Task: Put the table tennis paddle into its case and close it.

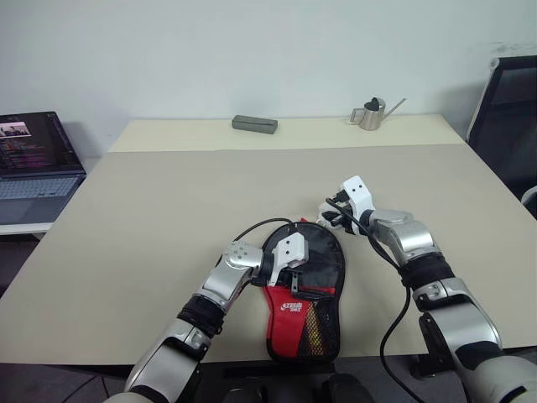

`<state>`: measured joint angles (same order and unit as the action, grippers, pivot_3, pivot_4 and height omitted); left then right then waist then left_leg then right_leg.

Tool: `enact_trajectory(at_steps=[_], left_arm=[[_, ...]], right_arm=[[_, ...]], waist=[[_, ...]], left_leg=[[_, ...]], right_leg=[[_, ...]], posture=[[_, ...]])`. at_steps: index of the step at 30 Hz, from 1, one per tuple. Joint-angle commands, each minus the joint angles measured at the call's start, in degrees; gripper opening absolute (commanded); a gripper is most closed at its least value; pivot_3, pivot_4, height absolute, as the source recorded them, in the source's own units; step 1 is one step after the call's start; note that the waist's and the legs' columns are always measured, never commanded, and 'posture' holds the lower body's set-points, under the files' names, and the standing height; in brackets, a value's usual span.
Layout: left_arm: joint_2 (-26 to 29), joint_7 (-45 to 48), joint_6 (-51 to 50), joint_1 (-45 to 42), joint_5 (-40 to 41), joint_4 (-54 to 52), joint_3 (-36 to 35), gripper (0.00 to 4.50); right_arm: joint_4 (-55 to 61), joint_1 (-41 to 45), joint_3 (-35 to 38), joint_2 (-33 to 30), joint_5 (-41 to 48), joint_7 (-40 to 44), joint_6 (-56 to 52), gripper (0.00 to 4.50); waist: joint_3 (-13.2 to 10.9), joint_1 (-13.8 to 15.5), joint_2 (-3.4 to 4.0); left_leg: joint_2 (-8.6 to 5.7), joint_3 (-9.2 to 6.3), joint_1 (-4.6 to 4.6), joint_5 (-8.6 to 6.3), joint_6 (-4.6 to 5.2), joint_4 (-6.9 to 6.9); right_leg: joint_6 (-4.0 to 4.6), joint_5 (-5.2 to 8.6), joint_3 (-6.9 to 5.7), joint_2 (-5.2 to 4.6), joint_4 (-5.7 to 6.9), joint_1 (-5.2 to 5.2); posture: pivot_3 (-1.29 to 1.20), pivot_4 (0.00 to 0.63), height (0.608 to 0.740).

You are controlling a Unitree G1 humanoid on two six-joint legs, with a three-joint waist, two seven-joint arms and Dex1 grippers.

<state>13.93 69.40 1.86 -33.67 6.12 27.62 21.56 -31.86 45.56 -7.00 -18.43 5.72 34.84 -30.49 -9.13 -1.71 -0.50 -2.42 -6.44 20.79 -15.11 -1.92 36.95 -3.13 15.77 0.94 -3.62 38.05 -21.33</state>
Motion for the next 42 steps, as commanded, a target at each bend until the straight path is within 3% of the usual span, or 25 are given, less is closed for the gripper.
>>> enact_trajectory(at_steps=[1, 14, 24, 34, 42], left_arm=[[0.6, -1.7, 0.0, 1.6, -2.9, 7.2, 0.4, 4.28], [-0.6, -1.5, 2.0, 0.5, -3.6, 11.7, 0.4, 4.28], [-0.4, -1.0, 3.1, 0.4, -4.2, 12.8, 1.0, 4.28], [-0.7, -0.8, 3.6, 0.4, -4.5, 13.2, 1.4, 4.28], [-0.7, -0.5, 3.7, 0.6, -4.7, 12.9, 1.8, 4.28]], right_arm=[[7.7, -2.4, 1.5, -3.0, -0.3, -0.5, -3.2, 0.49], [32.2, -13.8, 5.4, -11.3, 3.0, 0.0, -17.2, 0.49], [56.0, -27.0, 10.7, -20.9, 13.8, 4.5, -33.9, 0.47], [67.2, -34.2, 13.4, -25.2, 24.3, 6.9, -43.0, 0.46], [75.1, -41.1, 13.7, -31.9, 33.1, 12.2, -44.3, 0.46]], waist=[[0.0, 0.1, 0.03], [0.2, 0.3, 0.20], [0.2, 0.4, 0.13], [0.2, 0.4, -0.03], [0.2, 0.5, -0.07]], left_leg=[[0.00, 0.01, 0.00, 0.00, 0.00, 0.00], [0.02, 0.01, -0.05, 0.09, 0.13, 0.02], [0.10, -0.05, 0.00, 0.09, 0.13, 0.00], [0.13, -0.06, 0.02, 0.09, 0.13, -0.06], [0.15, -0.04, 0.05, 0.08, 0.12, -0.09]], right_leg=[[0.00, 0.00, 0.00, 0.00, 0.00, 0.00], [-0.34, 0.15, -0.04, -0.04, -0.09, 0.17], [-0.40, 0.14, -0.09, -0.10, -0.27, 0.22], [-0.43, 0.15, -0.11, -0.10, -0.36, 0.22], [-0.48, 0.13, -0.14, -0.12, -0.51, 0.23]], posture=[[0.00, 0.150, 0.740], [0.00, 0.150, 0.740], [0.00, 0.150, 0.740], [0.00, 0.150, 0.740], [0.00, 0.150, 0.740]])
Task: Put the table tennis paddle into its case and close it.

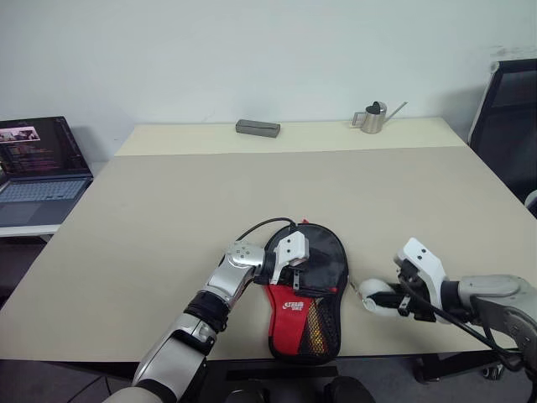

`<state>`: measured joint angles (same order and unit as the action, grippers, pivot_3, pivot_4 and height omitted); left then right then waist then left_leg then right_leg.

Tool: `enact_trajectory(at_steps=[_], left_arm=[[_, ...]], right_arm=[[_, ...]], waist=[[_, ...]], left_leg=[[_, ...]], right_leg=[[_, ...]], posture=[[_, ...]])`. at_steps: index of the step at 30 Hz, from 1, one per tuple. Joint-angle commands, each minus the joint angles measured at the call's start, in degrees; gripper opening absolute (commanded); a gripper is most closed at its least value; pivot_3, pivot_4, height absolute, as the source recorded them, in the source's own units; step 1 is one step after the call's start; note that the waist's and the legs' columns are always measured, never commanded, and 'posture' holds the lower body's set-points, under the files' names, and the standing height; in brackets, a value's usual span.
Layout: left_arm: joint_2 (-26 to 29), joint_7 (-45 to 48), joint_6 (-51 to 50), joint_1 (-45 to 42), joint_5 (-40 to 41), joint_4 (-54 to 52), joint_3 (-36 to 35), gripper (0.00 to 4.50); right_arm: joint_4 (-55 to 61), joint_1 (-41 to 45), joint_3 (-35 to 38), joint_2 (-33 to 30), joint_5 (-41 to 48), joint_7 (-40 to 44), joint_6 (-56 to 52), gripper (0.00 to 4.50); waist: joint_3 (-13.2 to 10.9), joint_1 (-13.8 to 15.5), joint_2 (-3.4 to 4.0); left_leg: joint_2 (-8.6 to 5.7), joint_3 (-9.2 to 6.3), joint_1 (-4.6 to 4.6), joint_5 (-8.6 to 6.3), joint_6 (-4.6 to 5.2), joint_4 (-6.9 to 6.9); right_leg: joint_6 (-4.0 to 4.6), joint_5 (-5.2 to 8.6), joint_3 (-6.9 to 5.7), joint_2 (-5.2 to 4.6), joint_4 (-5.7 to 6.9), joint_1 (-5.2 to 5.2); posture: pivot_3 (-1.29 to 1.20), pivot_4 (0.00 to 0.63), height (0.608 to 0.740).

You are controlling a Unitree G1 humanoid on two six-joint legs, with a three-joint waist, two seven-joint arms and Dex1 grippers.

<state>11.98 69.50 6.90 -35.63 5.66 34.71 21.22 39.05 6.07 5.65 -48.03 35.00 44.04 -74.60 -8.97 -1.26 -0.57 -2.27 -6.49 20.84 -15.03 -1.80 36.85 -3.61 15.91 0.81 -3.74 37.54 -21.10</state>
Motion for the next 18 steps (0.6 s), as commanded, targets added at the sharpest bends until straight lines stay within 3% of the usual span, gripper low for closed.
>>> enact_trajectory(at_steps=[1, 18], left_arm=[[1.2, -0.6, -1.3, 2.6, -4.2, 5.8, 2.1, 4.28], [1.0, -1.0, -1.1, 2.4, -4.3, 5.3, 2.7, 4.28]], right_arm=[[4.9, -2.4, 1.1, -3.1, 4.8, 3.6, 0.0, 0.46], [13.7, -13.2, 2.5, -12.4, 17.4, 10.5, 6.3, 0.46]], waist=[[0.0, 0.0, 0.00], [-0.1, 1.2, -0.12]], left_leg=[[0.00, 0.01, 0.01, 0.00, 0.00, 0.00], [0.00, 0.04, 0.05, -0.09, 0.08, -0.23]], right_leg=[[-0.01, 0.00, -0.04, 0.00, -0.07, 0.02], [-0.23, -0.08, -0.10, -0.12, -0.70, 0.17]], posture=[[0.00, 0.150, 0.740], [0.00, 0.150, 0.740]])
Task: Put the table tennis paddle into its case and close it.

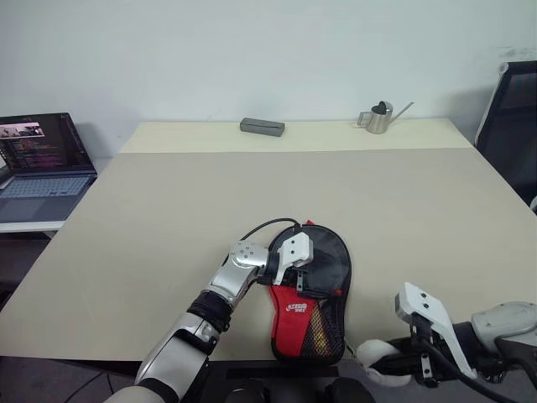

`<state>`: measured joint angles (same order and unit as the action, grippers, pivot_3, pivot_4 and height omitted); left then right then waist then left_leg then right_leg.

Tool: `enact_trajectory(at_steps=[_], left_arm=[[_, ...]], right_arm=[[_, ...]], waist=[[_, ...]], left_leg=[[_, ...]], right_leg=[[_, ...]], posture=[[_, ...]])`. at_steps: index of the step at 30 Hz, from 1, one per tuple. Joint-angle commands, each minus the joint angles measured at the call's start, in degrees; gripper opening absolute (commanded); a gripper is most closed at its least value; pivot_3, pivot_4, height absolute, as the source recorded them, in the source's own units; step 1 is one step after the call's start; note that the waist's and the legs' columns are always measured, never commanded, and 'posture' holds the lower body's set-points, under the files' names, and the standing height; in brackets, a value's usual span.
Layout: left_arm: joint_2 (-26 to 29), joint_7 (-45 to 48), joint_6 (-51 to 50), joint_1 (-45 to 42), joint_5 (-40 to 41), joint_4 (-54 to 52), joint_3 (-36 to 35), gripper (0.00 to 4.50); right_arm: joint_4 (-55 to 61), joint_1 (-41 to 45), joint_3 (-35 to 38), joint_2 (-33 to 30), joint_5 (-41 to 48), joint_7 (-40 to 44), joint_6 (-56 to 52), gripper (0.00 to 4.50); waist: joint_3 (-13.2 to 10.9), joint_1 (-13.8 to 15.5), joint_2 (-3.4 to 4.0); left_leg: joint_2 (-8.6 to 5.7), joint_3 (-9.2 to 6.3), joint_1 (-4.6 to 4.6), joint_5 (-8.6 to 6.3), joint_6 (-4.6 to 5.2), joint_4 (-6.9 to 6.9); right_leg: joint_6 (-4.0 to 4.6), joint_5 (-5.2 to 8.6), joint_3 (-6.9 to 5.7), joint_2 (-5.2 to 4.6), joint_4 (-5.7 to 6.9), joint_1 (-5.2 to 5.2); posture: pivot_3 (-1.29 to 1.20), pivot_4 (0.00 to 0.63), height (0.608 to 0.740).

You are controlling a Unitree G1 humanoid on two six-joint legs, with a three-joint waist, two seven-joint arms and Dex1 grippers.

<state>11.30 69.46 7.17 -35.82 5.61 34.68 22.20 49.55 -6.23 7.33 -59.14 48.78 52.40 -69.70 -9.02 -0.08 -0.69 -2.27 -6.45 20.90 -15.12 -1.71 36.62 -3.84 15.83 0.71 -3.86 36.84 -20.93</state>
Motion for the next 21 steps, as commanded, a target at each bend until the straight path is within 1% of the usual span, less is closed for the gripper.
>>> enact_trajectory(at_steps=[1, 9, 14, 21], left_arm=[[1.7, -1.0, -1.4, 2.6, -4.2, 5.4, 1.7, 4.28], [1.5, -1.2, -1.0, 2.2, -4.4, 5.8, 1.8, 4.28], [1.5, -1.3, -0.9, 2.1, -4.5, 5.9, 1.9, 4.28], [1.5, -1.6, -0.8, 1.9, -4.5, 6.3, 2.1, 4.28]], right_arm=[[3.5, -1.3, 0.7, -1.4, 4.2, 2.1, 1.7, 0.46], [5.4, -4.1, -1.0, -2.2, 6.4, 2.5, 4.9, 0.44], [6.6, -4.4, -1.5, -2.7, 8.3, 2.6, 6.1, 0.44], [8.6, -3.5, -5.4, -2.3, 9.0, 0.5, 7.4, 0.44]], waist=[[0.0, 0.0, 0.00], [0.0, 0.1, -0.02], [0.0, 0.1, -0.02], [0.0, 0.2, -0.03]], left_leg=[[0.00, -0.01, 0.00, 0.00, 0.00, 0.00], [-0.04, 0.01, 0.02, 0.00, 0.00, -0.09], [-0.05, 0.00, 0.02, 0.00, 0.00, -0.14], [-0.06, 0.01, 0.02, 0.00, -0.01, -0.25]], right_leg=[[0.00, 0.00, 0.01, -0.01, 0.00, -0.01], [-0.03, 0.02, -0.01, -0.08, -0.06, -0.05], [-0.05, 0.03, -0.02, -0.10, -0.09, -0.05], [-0.07, 0.05, -0.03, -0.13, -0.18, -0.14]], posture=[[0.00, 0.150, 0.740], [0.00, 0.150, 0.740], [0.00, 0.150, 0.740], [0.00, 0.150, 0.740]])
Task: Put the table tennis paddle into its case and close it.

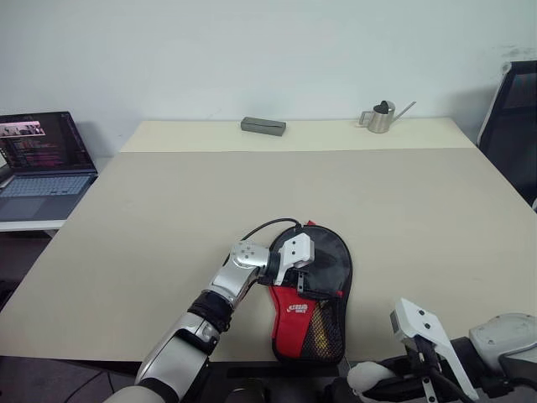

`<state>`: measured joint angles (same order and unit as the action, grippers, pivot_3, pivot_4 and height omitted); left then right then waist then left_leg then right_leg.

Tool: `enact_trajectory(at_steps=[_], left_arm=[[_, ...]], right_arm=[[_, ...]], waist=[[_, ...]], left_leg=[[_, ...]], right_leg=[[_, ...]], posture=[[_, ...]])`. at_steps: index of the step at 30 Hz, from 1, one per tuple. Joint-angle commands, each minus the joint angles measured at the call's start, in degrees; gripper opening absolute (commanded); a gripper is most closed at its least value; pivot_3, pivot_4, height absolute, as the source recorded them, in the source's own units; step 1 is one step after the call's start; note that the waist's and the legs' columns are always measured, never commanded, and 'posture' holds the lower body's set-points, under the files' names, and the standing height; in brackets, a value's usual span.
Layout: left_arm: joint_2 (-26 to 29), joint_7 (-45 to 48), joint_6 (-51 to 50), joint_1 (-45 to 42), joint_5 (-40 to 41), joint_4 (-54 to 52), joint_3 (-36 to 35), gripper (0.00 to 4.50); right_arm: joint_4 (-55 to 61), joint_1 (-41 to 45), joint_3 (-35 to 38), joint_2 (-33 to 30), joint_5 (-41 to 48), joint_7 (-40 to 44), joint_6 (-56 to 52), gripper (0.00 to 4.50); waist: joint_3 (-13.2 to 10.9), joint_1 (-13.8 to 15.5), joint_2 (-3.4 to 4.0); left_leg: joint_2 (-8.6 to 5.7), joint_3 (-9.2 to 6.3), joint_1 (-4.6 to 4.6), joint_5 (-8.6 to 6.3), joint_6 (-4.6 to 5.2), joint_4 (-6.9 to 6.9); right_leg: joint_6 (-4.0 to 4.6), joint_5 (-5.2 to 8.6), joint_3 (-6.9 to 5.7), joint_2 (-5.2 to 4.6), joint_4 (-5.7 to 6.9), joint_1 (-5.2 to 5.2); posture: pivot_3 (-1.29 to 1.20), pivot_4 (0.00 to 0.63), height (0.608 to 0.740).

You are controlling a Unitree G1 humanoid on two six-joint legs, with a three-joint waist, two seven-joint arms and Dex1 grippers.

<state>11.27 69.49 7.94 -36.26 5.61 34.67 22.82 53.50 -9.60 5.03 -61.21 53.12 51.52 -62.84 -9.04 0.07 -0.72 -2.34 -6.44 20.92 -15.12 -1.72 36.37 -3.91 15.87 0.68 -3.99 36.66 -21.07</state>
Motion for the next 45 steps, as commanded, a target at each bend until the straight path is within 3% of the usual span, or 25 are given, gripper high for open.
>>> enact_trajectory(at_steps=[1, 7, 14, 23, 30, 36, 45], left_arm=[[1.5, -1.7, -1.5, 2.3, -4.5, 6.3, 1.5, 4.28], [1.6, -1.8, -1.4, 2.2, -4.4, 6.5, 1.5, 4.28], [1.1, -2.0, -1.3, 1.8, -4.5, 6.9, 1.6, 4.28], [0.4, -2.5, -0.9, 1.3, -4.4, 7.6, 1.4, 4.28], [-0.5, -1.4, -3.2, 1.8, -1.8, 3.4, -0.3, 4.28], [3.6, 1.7, -10.0, 4.1, 2.2, -9.7, -3.4, 4.28], [12.3, 1.5, -22.8, 9.0, 9.8, -31.3, -8.7, 4.28]], right_arm=[[4.8, 0.2, -3.7, 0.1, 4.3, 0.7, 0.8, 0.44], [4.1, 1.9, -5.9, 0.9, 3.8, -2.5, 1.3, 0.44], [3.4, 0.5, -6.0, 0.0, 1.1, -2.5, 3.9, 2.70], [-0.4, 1.1, 2.5, 0.4, 5.6, -1.0, 8.1, 2.70], [-12.8, 13.7, 5.6, 2.3, 9.1, -2.9, 8.0, 2.70], [-25.4, 24.5, 3.2, 9.5, 2.9, -6.3, 11.4, 2.70], [-31.0, 27.4, 0.3, 13.1, -3.2, -2.7, 15.0, 2.70]], waist=[[0.0, 0.0, 0.00], [0.0, 0.0, -0.03], [0.0, 0.0, -0.05], [0.0, 0.0, -0.08], [0.0, 0.2, -0.12], [-0.1, -0.1, 0.00], [-0.6, -0.1, -0.17]], left_leg=[[0.00, 0.00, 0.00, 0.00, 0.00, -0.03], [0.00, -0.01, -0.01, 0.00, 0.00, -0.12], [0.01, -0.02, -0.02, 0.01, 0.00, -0.15], [0.07, 0.00, -0.08, 0.01, 0.00, -0.16], [0.04, 0.04, -0.02, 0.02, 0.03, -0.16], [0.02, 0.02, 0.49, 0.03, 0.05, -0.33], [-0.06, 0.03, 1.64, 0.06, -0.03, -0.25]], right_leg=[[0.00, 0.00, 0.00, 0.00, -0.02, 0.00], [0.00, 0.00, -0.02, -0.01, -0.11, -0.02], [-0.01, 0.00, -0.03, -0.01, -0.13, -0.02], [-0.16, -0.09, -0.09, -0.04, -0.40, 0.01], [-0.37, -0.22, -0.05, -0.11, -0.64, 0.03], [-0.30, -0.25, -0.03, -0.06, -0.60, -0.29], [0.17, -0.47, 0.00, -0.10, -0.64, -1.34]], posture=[[0.00, 0.150, 0.740], [0.00, 0.150, 0.740], [0.00, 0.150, 0.740], [0.00, 0.150, 0.740], [0.00, 0.150, 0.740], [0.00, 0.150, 0.740], [0.00, 0.150, 0.740]])
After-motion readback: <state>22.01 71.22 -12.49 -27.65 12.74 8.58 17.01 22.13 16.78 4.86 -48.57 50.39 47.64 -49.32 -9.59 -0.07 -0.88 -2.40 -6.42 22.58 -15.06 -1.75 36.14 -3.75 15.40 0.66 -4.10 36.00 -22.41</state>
